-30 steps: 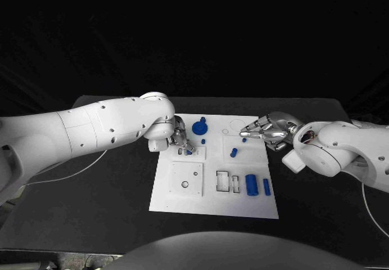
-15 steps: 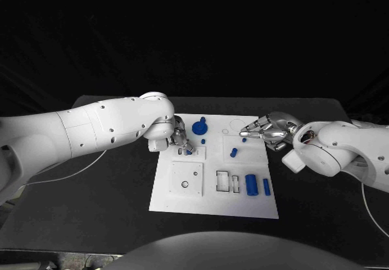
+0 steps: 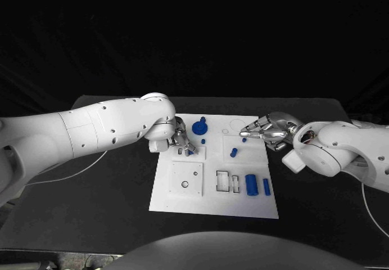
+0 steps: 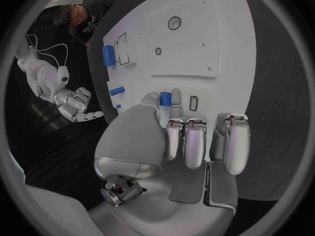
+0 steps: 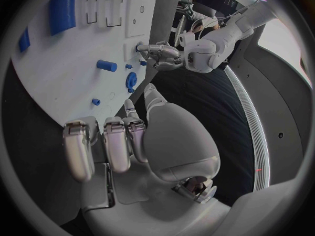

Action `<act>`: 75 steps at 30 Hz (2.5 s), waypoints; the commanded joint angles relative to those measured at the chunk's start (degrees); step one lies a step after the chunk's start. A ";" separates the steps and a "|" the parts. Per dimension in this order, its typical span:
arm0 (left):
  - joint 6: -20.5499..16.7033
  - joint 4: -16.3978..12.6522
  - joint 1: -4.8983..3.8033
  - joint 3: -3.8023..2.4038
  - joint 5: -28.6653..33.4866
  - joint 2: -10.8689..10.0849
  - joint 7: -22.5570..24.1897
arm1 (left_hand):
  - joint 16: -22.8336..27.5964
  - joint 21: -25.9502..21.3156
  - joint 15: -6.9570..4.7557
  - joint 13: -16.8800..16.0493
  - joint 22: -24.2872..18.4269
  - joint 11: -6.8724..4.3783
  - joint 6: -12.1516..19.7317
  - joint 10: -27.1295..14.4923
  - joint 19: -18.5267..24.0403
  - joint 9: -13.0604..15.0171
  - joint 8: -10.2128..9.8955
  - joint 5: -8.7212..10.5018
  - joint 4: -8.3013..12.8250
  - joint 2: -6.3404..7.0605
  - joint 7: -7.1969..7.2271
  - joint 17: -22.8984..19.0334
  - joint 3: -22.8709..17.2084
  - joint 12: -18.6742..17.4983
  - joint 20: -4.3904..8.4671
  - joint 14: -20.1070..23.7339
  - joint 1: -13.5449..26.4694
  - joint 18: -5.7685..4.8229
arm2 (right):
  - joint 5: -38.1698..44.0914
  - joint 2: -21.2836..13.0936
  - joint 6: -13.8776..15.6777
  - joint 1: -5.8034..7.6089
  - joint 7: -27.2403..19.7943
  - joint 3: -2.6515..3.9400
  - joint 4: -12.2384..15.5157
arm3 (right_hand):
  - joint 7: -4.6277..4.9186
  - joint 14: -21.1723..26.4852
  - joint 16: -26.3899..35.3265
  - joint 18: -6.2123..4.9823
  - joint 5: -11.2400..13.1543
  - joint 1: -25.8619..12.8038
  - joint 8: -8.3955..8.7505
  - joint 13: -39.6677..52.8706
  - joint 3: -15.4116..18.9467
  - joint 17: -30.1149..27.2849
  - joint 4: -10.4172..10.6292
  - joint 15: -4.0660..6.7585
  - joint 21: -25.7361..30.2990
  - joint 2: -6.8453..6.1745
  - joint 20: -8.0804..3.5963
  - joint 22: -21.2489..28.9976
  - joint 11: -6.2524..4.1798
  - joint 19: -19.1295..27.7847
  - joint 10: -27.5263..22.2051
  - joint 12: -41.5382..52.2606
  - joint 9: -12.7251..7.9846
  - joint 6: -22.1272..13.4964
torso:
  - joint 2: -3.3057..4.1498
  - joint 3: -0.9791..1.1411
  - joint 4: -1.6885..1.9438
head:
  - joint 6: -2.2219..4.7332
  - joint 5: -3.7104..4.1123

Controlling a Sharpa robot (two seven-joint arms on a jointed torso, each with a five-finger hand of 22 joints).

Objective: Assemble the parts on the task board

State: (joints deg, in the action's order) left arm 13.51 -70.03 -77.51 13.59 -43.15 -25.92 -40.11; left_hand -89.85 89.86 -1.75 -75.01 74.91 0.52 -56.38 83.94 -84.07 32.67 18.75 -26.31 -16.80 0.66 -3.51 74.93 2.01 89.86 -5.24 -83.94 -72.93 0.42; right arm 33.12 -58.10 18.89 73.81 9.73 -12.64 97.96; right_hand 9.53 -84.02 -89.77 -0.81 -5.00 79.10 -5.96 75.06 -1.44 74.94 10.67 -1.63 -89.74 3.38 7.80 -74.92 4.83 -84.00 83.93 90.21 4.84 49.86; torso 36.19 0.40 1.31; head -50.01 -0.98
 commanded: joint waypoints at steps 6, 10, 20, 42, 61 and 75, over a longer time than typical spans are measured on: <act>1.29 -0.13 0.04 -0.01 -0.42 0.25 -4.52 | -0.15 0.11 0.41 -14.99 15.07 0.40 -0.67 6.06 -5.89 -0.16 -0.72 11.12 -0.06 0.35 -0.67 15.07 2.92 0.14 -0.27 -6.06 4.94 -0.41 | 0.16 0.04 -0.85 -0.04 -0.02 -0.01 0.04 | -0.23 -5.98 -0.23 0.81 -0.21 0.19 -0.21 14.94 0.06 15.06 0.34 -0.16 -0.26 0.54 0.31 -15.08 0.31 -6.00 6.07 -0.21 0.03 0.08 | -0.02 -0.01 0.00 | 0.01 0.04; 0.82 -0.24 0.05 -0.01 -0.64 0.23 -4.66 | -0.15 0.14 0.42 -14.99 15.09 0.38 -0.97 6.06 -5.93 -0.02 -0.68 12.96 -0.07 0.05 -0.66 15.07 3.62 0.14 -0.30 -6.06 6.17 -0.42 | 0.16 0.03 -0.88 -0.04 -0.01 -0.01 0.05 | -0.23 -5.98 -0.23 0.81 -0.21 0.19 -0.21 14.94 0.06 15.06 0.34 -0.16 -0.26 0.54 0.31 -15.08 0.31 -6.00 6.07 -0.21 0.03 0.08 | 0.00 0.00 0.00 | 0.01 0.09; -0.21 -0.41 0.07 -0.01 -2.06 -0.11 -4.93 | -0.15 0.14 0.22 -14.99 15.09 0.10 -1.42 6.06 -5.93 0.33 -0.64 11.83 0.10 -1.77 -0.32 15.07 3.59 0.14 -0.22 -6.06 6.03 -0.42 | 0.14 0.05 -1.02 -0.04 0.04 -0.01 0.00 | -0.23 -5.98 -0.23 0.81 -0.21 0.19 -0.21 14.94 0.06 15.06 0.34 -0.16 -0.26 0.54 0.31 -15.08 0.31 -6.00 6.07 -0.21 0.03 0.08 | -0.04 -0.02 0.02 | 0.01 0.01; 0.52 -0.50 0.07 -0.01 -2.00 -0.61 -4.16 | -0.15 0.14 -0.02 -14.99 15.09 -0.08 -1.59 6.06 -5.93 0.57 -1.10 10.74 -0.04 -2.66 -0.20 15.07 3.18 0.14 0.05 -6.06 2.44 -0.42 | 0.13 0.10 -0.99 -0.10 0.02 -0.01 -0.10 | -0.23 -5.98 -0.23 0.81 -0.21 0.19 -0.21 14.94 0.06 15.06 0.34 -0.16 -0.26 0.54 0.31 -15.08 0.31 -6.00 6.07 -0.21 0.03 0.08 | -0.01 0.02 -0.03 | 0.01 -0.02; -5.98 -5.39 -1.09 -1.39 -2.05 -5.60 2.47 | -0.15 0.14 -0.04 -14.99 15.09 -0.08 -3.31 6.06 -5.93 2.22 -0.58 23.34 -0.36 7.26 -0.21 15.07 5.02 0.14 0.08 -6.06 22.50 -0.42 | 0.14 -0.03 -1.08 -0.24 0.04 -0.01 -0.40 | -0.23 -5.98 -0.23 0.81 -0.21 0.19 -0.21 14.94 0.06 15.06 0.34 -0.16 -0.26 0.54 0.31 -15.08 0.31 -6.00 6.07 -0.21 0.03 0.08 | -0.09 0.01 0.02 | 0.01 0.26; -3.94 -5.16 -4.15 -2.08 -2.06 -7.83 4.34 | -0.15 0.14 0.40 -14.99 15.09 0.55 0.36 6.06 -5.93 3.74 -0.63 18.18 -0.11 4.20 -0.95 15.07 1.95 0.14 -0.13 -6.06 13.40 -0.42 | 0.14 0.01 -1.07 -0.34 0.20 -0.02 -0.47 | -0.24 -5.98 -0.23 0.81 -0.23 0.23 -0.19 14.94 0.12 15.06 0.36 -0.14 -0.26 0.60 0.31 -15.08 0.30 -6.00 6.07 -0.21 0.02 0.01 | 0.00 0.00 -0.05 | 0.01 -0.25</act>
State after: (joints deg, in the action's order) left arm 8.34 -75.38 -81.52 11.56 -45.09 -33.78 -37.21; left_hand -89.85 89.86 -1.76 -75.00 74.91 0.63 -56.27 84.06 -84.07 36.36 17.92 -7.99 -16.90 4.82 -4.55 74.90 4.24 89.86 -5.24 -83.94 -59.18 0.43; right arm 33.12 -58.13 18.69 73.53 9.85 -12.65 97.49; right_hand 9.53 -84.02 -89.77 -0.81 -4.99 79.12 -5.96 75.10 -1.44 74.91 10.67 -1.63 -89.74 3.39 7.80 -74.93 4.83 -84.00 83.93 90.30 4.84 49.86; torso 36.14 0.42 1.31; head -50.01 -1.07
